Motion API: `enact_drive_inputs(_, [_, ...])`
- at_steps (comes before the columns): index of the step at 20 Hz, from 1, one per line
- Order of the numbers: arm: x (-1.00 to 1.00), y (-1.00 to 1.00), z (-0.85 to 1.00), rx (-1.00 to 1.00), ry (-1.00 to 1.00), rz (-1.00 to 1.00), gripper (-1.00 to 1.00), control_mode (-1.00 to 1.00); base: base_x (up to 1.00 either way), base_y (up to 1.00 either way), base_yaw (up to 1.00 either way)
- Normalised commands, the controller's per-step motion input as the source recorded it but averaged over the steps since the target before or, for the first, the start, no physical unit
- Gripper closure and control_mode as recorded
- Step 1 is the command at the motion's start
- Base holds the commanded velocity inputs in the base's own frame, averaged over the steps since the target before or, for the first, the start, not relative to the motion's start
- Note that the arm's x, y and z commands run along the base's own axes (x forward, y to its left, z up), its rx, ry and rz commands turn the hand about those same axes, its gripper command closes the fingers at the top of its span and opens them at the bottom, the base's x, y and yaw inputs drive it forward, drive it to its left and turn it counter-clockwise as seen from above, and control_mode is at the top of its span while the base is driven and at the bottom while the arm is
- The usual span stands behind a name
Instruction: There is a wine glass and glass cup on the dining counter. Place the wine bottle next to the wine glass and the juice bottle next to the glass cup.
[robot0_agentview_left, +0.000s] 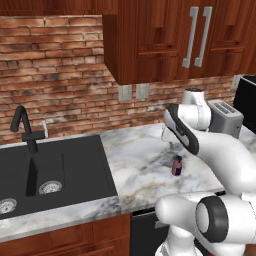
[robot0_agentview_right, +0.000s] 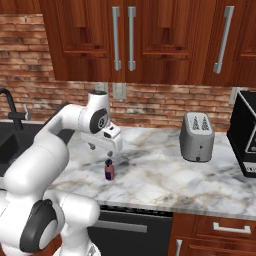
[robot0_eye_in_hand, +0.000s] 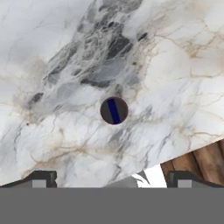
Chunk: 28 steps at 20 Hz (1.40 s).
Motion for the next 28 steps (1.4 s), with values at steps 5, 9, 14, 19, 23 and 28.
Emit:
enact_drive_inputs(5, [0.14,-0.02,-0.21,0.00,-0.16,0.00,-1.00,-1.00,0.00,0.00,0.00])
enact_drive_inputs(9, [0.23,-0.04,-0.20,0.00,-0.02,-0.02,-1.00,-1.00,0.00,0.00,0.00])
enact_drive_inputs(14, [0.24,-0.11,-0.14,0.00,0.01,-0.03,-1.00,-1.00,0.00,0.00,0.00])
enact_drive_inputs(19, [0.23,-0.11,-0.10,0.00,0.09,-0.01,-1.00,-1.00,0.00,0.00,0.00])
enact_drive_inputs(23, [0.25,-0.07,-0.11,0.00,0.11,0.00,-1.00,-1.00,0.00,0.00,0.00])
enact_drive_inputs(28, [0.20,0.00,-0.20,0.00,0.01,0.00,-1.00,-1.00,0.00,0.00,0.00])
